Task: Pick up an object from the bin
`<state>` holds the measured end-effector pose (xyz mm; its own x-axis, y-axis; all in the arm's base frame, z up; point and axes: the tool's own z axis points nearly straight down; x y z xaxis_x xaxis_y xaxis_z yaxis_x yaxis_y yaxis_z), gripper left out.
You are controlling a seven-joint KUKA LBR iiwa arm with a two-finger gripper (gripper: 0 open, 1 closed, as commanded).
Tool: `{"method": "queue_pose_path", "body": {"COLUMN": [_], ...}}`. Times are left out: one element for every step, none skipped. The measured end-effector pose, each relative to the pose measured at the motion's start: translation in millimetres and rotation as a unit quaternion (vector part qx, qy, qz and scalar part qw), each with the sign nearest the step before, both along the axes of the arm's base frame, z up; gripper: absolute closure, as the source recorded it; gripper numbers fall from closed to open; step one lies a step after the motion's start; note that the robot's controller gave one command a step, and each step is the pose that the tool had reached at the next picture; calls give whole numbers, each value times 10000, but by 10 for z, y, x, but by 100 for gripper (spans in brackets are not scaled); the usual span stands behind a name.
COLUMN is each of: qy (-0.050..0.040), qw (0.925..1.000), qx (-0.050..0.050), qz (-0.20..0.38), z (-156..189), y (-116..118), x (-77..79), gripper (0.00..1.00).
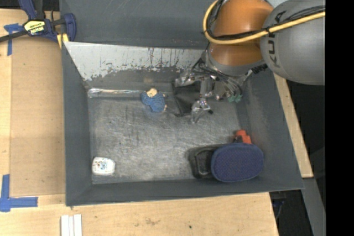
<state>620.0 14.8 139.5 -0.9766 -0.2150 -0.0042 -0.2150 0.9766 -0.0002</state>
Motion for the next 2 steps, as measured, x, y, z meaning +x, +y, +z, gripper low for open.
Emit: {"method": "queue_pose_path", "body": {"qy": [-34, -130], "qw": [9999, 9999], "qx": [6, 9], "qz": [108, 114], "z": [-675, -607], "y": [-182, -169], "x": [-24, 28], "gripper": [0, 100]}}
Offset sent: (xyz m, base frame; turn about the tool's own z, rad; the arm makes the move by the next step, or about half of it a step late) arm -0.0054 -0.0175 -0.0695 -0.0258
